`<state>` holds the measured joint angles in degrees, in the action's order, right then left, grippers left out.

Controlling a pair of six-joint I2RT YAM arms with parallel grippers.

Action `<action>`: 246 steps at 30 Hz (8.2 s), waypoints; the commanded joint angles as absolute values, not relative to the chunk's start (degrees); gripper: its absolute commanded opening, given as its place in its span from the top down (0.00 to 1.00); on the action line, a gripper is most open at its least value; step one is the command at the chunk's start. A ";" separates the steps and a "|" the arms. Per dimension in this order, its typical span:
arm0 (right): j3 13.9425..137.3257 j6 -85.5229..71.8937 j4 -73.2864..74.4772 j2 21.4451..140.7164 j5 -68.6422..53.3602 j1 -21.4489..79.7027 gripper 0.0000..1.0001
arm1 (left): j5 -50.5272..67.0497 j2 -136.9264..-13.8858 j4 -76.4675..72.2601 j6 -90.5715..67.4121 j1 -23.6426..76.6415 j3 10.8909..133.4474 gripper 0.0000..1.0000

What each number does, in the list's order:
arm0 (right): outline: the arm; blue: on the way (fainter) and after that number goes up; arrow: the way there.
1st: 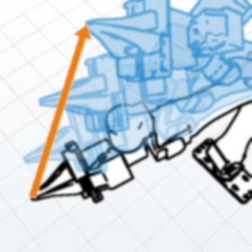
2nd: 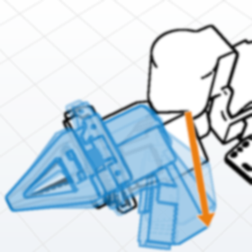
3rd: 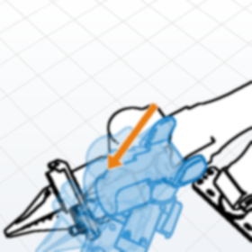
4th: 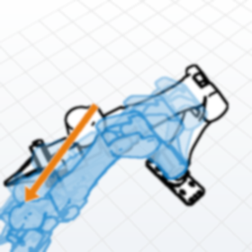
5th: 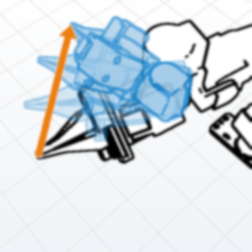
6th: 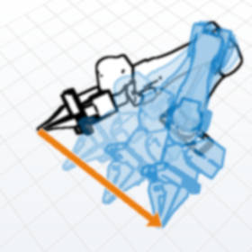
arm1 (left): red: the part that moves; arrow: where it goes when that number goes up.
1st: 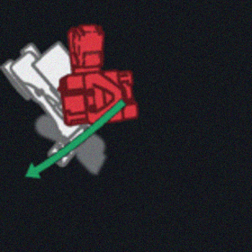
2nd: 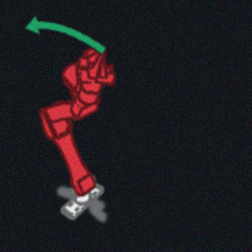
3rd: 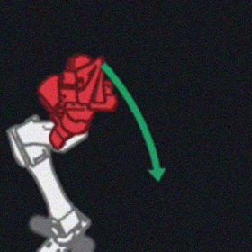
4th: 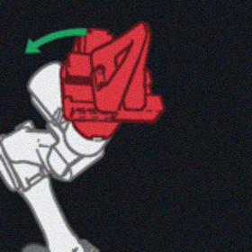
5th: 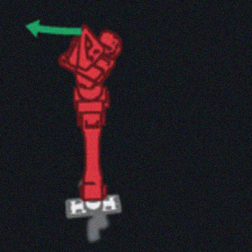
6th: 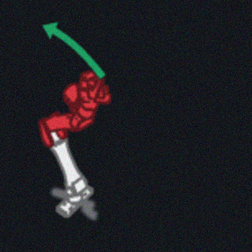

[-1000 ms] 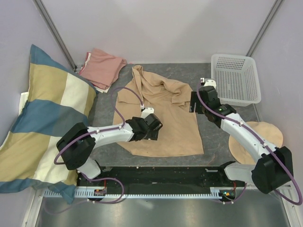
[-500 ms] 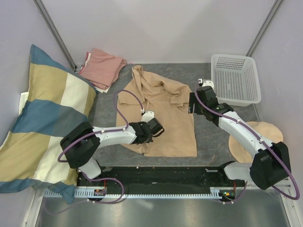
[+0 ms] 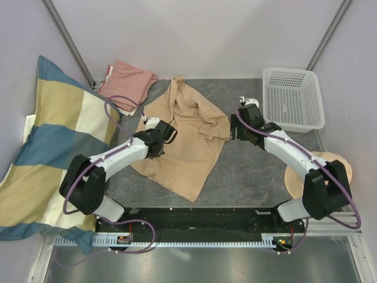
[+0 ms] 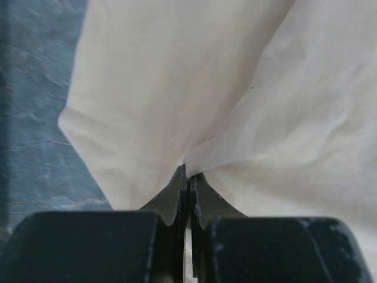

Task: Fold and stack the t-shirts
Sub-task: Flatten out the tshirt

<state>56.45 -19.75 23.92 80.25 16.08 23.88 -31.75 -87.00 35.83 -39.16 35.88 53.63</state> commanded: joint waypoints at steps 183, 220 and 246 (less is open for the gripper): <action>55.37 -26.46 21.97 92.55 38.06 37.62 1.00 | -31.91 -74.35 33.05 -47.10 36.74 45.62 0.13; 53.79 -26.10 22.24 92.46 36.30 37.18 1.00 | -25.66 -78.13 22.06 -50.63 26.55 38.93 0.11; 54.41 -25.93 21.88 94.83 35.24 37.09 1.00 | -24.61 -75.76 21.01 -50.80 25.67 36.38 0.13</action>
